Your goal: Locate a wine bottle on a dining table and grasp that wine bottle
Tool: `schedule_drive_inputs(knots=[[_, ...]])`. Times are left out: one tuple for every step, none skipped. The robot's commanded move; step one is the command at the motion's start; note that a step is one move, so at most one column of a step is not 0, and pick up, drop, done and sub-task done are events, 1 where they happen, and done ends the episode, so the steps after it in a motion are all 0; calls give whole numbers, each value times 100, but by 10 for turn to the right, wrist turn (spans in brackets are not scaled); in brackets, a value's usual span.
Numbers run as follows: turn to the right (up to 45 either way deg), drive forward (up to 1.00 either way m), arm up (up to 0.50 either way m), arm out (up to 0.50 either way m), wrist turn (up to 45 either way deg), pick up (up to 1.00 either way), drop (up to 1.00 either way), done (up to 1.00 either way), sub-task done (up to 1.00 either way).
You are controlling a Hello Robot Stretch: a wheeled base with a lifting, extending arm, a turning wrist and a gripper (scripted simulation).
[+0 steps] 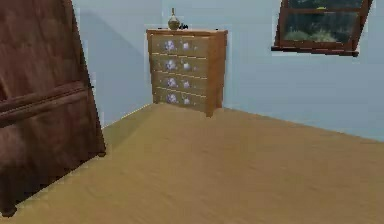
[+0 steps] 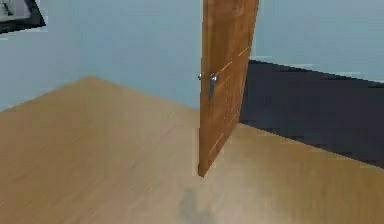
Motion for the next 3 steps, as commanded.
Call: schedule_drive_inputs(knots=[[450,0,0,0,0,0,0,0,0],[450,0,0,0,0,0,0,0,0],[450,0,0,0,0,0,0,0,0]])
